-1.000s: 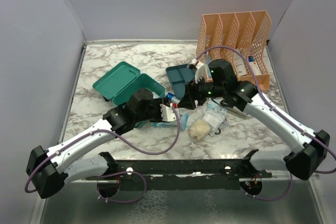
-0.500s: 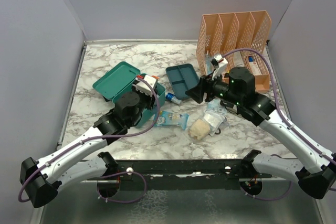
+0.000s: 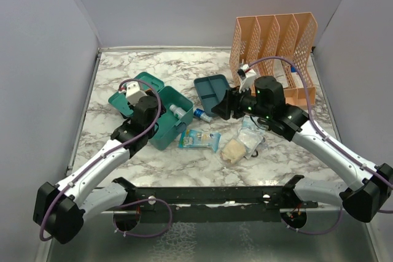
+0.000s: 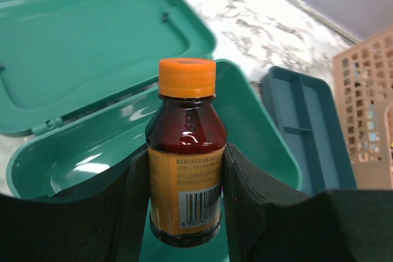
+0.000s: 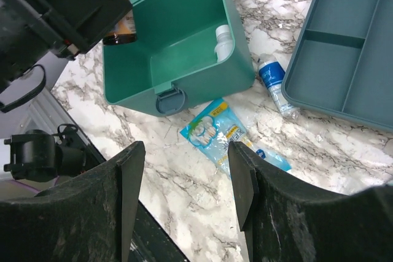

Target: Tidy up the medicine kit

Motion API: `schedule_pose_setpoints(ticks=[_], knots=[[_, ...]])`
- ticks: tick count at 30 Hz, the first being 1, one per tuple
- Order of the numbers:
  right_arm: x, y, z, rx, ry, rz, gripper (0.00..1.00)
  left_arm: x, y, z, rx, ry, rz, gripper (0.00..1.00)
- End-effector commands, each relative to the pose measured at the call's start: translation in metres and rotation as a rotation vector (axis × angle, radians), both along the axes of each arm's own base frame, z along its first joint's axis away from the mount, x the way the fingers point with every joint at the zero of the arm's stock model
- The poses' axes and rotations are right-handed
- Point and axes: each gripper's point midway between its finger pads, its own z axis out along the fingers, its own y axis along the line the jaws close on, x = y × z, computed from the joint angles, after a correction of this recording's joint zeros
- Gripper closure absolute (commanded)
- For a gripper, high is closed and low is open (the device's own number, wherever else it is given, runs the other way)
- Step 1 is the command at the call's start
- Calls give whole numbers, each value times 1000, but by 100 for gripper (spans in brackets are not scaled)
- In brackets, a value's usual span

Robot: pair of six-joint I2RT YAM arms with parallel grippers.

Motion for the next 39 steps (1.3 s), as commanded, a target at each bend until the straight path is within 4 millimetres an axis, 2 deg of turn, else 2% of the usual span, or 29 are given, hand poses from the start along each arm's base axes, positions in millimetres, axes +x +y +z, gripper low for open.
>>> schedule_pose_setpoints(ticks=[1, 7, 16, 25, 35, 39], knots=[[3, 8, -4, 27, 18, 6, 43, 5, -5, -23, -205, 59, 24, 78], [8, 14, -19, 19, 74, -2, 43, 7, 1, -50, -264, 80, 113, 78], [7, 17, -35, 11, 127, -3, 43, 15, -6, -71, -255, 83, 137, 78], [5, 17, -43, 15, 159, -13, 44, 7, -15, -100, -273, 146, 160, 77], [6, 18, -43, 23, 154, -8, 44, 3, -14, -116, -233, 197, 172, 52], [8, 19, -45, 28, 154, -18, 44, 3, -14, -114, -235, 188, 166, 43]])
